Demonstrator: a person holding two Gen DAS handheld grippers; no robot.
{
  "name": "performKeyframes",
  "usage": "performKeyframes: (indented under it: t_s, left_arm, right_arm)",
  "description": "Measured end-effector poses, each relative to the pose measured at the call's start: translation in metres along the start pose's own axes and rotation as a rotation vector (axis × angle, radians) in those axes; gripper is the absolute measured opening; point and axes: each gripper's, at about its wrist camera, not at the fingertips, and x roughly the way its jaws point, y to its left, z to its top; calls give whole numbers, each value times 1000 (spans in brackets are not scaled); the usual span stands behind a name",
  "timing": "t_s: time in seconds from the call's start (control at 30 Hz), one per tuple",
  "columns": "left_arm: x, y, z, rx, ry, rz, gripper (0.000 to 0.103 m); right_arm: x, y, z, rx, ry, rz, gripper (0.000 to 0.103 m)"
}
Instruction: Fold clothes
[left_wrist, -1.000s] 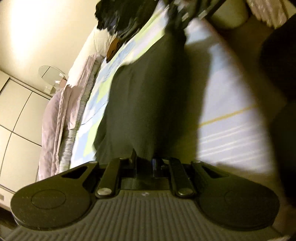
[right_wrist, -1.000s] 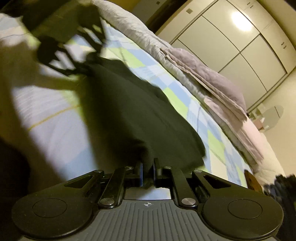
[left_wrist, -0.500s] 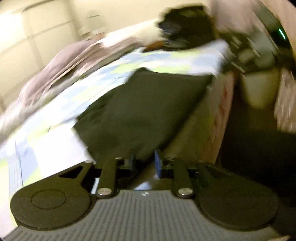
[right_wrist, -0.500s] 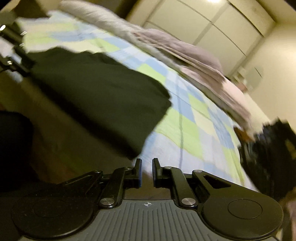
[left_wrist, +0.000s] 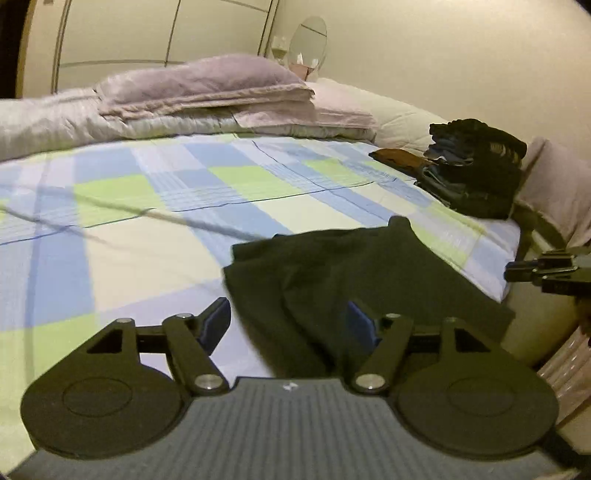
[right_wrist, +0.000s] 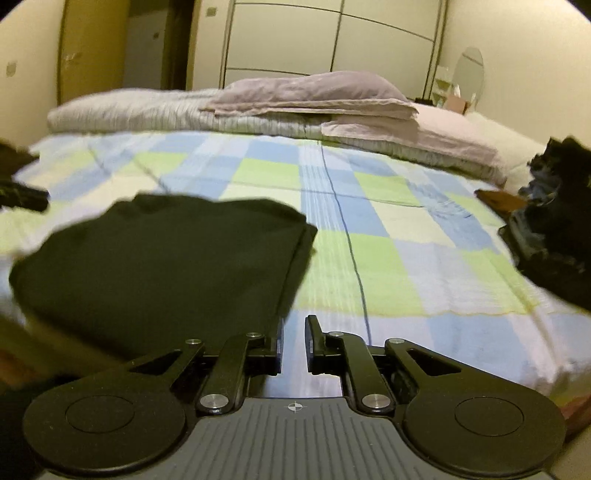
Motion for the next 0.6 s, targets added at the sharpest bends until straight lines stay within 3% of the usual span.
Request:
performKeyframes:
  t_s: [0.07, 0.3, 0.5, 0.6]
  left_arm:
    - [20, 0, 11, 8, 17, -11, 65]
    - [84, -1, 34, 47, 104, -54, 65]
    - [123, 16, 43, 0, 181, -118, 65]
    - [136, 20, 41, 3, 211, -122, 56]
  right_arm:
    - [9, -9, 12, 45, -12, 28, 73]
    - [64, -43, 55, 123, 0, 193, 75]
    - [117, -62, 74, 212, 63, 361, 75]
    - [138, -70, 74, 242, 105, 391, 70]
